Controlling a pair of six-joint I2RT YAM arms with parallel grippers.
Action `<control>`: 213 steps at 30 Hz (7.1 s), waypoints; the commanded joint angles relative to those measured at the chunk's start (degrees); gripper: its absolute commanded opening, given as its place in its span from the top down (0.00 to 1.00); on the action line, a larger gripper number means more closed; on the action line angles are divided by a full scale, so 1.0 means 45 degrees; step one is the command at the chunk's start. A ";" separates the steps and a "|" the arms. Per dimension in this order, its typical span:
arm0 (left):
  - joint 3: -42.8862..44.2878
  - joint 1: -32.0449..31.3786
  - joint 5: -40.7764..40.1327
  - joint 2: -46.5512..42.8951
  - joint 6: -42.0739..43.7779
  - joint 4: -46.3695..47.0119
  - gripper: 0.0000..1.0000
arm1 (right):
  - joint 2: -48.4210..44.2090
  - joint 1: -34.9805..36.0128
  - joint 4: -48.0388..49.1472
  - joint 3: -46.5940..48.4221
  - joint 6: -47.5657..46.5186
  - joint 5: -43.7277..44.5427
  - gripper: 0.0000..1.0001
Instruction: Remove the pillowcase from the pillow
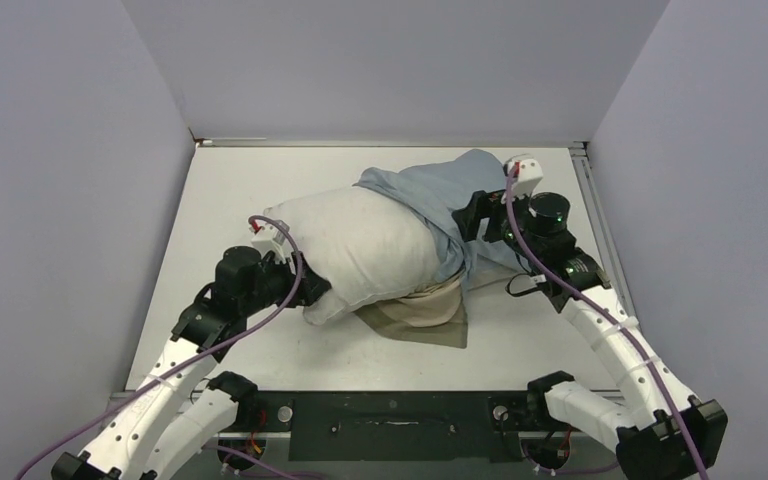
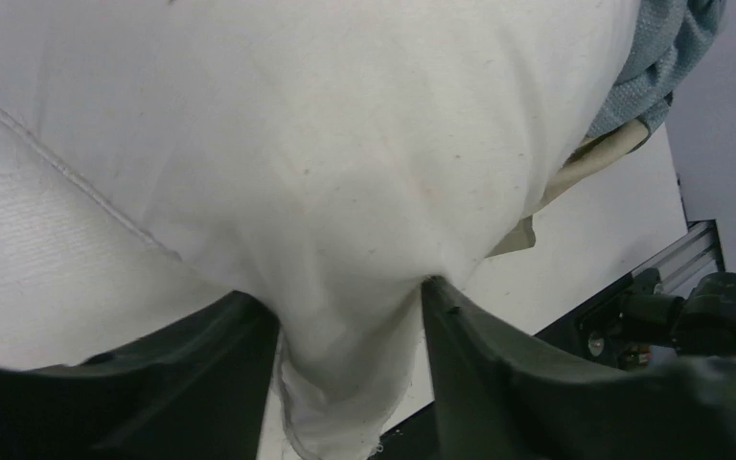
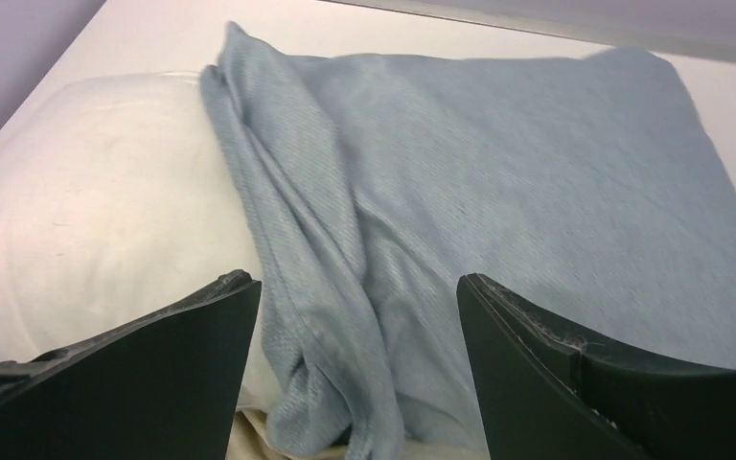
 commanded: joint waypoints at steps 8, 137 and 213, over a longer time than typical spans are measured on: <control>0.2961 0.0181 -0.1826 0.0892 0.0370 -0.0255 0.12 | 0.4413 0.3164 0.1087 0.3346 -0.2711 -0.0296 0.22; 0.3932 -0.9006 -0.8934 0.6281 0.0398 -0.2028 0.04 | 0.0985 0.8108 -0.1726 -0.2601 0.3252 0.0310 0.38; 0.5510 -0.2283 -0.6063 0.2882 0.2154 -0.2088 1.00 | 0.5147 0.7816 0.2718 -0.0626 0.0032 0.0583 0.58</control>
